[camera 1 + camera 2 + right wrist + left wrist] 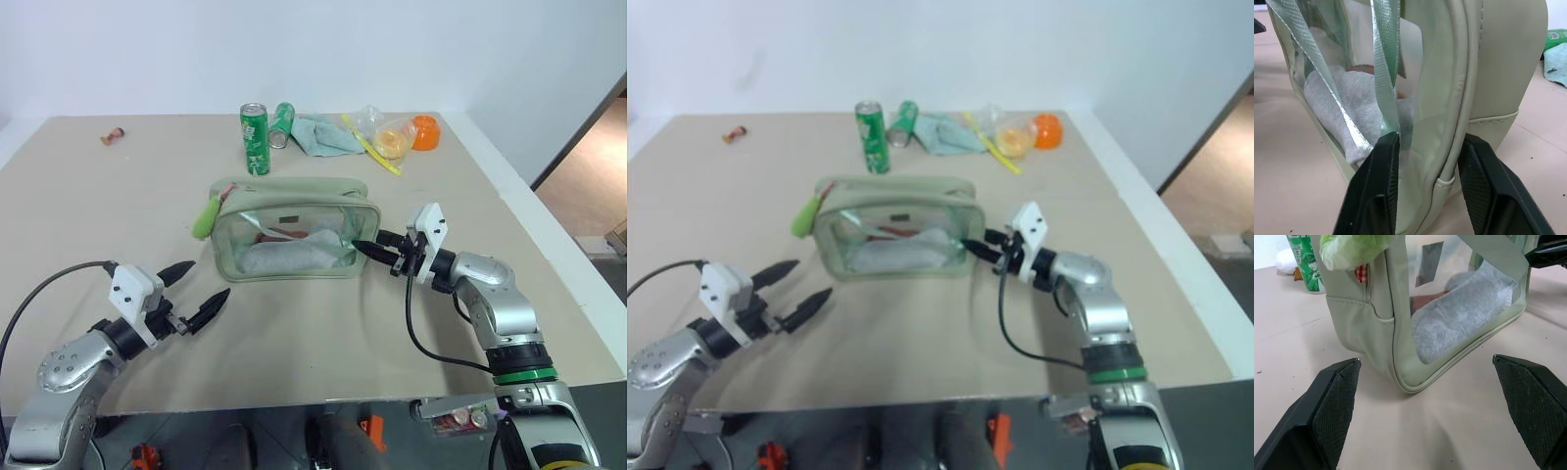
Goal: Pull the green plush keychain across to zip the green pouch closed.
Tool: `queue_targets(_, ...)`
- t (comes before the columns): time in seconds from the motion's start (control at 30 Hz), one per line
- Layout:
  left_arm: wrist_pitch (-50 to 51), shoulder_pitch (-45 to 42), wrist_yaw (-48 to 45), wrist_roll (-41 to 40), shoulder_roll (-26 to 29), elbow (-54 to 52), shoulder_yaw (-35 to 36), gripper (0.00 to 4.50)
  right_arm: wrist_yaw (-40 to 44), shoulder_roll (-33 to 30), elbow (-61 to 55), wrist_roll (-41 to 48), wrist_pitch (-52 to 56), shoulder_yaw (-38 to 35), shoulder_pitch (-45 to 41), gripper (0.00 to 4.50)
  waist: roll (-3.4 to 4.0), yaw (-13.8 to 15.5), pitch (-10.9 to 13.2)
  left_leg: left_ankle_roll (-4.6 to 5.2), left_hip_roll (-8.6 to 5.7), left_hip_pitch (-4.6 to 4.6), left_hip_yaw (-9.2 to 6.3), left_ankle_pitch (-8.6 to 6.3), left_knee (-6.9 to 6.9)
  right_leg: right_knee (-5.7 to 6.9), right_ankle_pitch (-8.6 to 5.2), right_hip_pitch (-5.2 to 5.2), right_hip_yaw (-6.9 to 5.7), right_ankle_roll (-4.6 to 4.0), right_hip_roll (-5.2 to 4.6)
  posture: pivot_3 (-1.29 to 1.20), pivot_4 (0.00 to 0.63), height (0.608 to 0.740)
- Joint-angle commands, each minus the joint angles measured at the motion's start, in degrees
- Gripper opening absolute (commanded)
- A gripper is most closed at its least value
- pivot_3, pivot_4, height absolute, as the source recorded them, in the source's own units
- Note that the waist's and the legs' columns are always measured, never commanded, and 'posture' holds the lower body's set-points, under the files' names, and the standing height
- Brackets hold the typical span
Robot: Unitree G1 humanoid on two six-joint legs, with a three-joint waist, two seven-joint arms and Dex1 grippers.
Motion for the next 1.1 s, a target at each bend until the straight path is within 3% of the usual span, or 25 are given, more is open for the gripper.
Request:
queue_targets(0.03,-0.81,0.44,0.23,0.32,0.41,-2.09,0.61,4.5,0.49,-0.56,-1.67,0.74,-0.37,-0.86,-0.1,0.02,0.0,0.0,0.0,0.0,0.01,0.0,0.0,0.0,0.0,0.0,0.0,-0.01,0.0,0.0,0.01,0.0,0.15,0.74)
queue_targets(0.67,-1.9,-1.26,-2.5,0.16,1.81,0.82,1.51,4.5,4.19,-11.15,-19.82,5.55,0.12,-5.92,11.58,0.02,0.01,0.27,0.01,0.0,-0.08,-0.02,-0.02,0.0,-0.01,-0.02,-0.02,-0.03,0.02,0.05,-0.09,0.0,0.15,0.74)
queue_targets(0.87,-1.54,-2.15,-3.53,-0.13,1.68,1.14,0.85,4.5,5.53,-11.81,-13.53,3.29,-5.36,-5.57,11.68,0.02,0.01,0.35,0.01,0.0,-0.11,-0.02,-0.01,0.0,-0.01,-0.01,-0.03,-0.02,-0.03,0.03,-0.07,0.0,0.15,0.74)
queue_targets(1.1,0.61,-3.84,-3.13,-1.83,1.67,0.36,0.74,4.5,8.0,-10.14,1.28,-1.81,-18.03,-2.49,4.41,0.02,0.01,0.2,0.01,0.01,-0.28,0.0,0.0,0.0,0.02,-0.02,0.01,0.0,0.04,0.09,-0.09,0.0,0.15,0.74)
